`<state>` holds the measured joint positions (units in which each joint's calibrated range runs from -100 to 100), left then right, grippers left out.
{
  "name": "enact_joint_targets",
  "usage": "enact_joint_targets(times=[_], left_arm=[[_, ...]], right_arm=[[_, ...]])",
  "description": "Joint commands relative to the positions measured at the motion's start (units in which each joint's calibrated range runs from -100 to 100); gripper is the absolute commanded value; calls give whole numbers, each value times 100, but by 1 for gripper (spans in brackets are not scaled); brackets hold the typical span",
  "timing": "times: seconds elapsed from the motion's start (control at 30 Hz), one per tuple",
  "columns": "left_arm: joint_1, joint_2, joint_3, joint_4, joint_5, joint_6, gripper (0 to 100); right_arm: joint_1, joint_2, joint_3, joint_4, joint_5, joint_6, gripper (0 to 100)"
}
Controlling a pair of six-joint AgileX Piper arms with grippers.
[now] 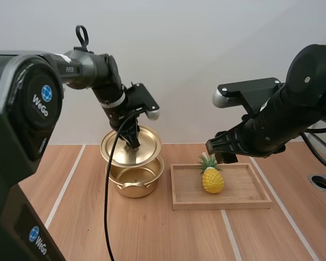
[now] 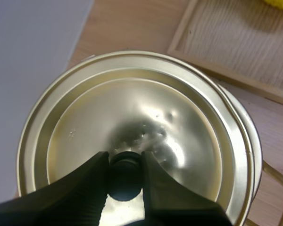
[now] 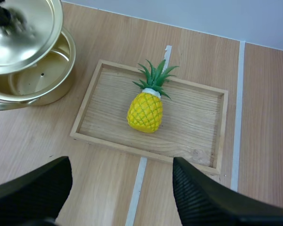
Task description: Open the pot, put the pineapple inside, and close it
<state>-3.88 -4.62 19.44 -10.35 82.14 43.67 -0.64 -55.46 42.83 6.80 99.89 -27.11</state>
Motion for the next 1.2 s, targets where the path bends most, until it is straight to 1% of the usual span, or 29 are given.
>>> enact_joint_targets(times=[0.0,0.2,0.33,0.47,0.67,0.77,0.9,0.97,1.03,1.17], left_arm=[[-14,-632,-368,-12,52,-226,0],[-14,-1876,-1290,37,-534,-833,0],[-14,-2591,-2182,71,-1121,-1112,0],[-14,-2977,-3276,470,-1698,-1582,0],[-14,-3007,-5065,1242,-2198,-2722,0],[-14,-2889,-5906,1391,-2455,-3145,0],[-14,-2733,-6749,1403,-2652,-3571,0],[-14,-2691,-7022,1403,-2774,-3701,0],[-14,-2646,-7178,1403,-3159,-3725,0],[-14,-2646,-7198,1401,-4495,-3725,0]], right_arm=[[-24,-17,-22,12,11,-52,100],[-24,-17,-22,12,11,-52,100],[-24,-28,-22,12,11,-52,100],[-24,-28,-22,12,11,-52,100],[-24,-28,-22,12,11,-52,100],[-24,-28,-22,12,11,-52,100],[-24,-28,-22,12,11,-52,100],[-24,-28,-22,12,11,-52,100],[-24,-28,-22,12,11,-52,100],[-24,-28,-22,12,11,-52,100]])
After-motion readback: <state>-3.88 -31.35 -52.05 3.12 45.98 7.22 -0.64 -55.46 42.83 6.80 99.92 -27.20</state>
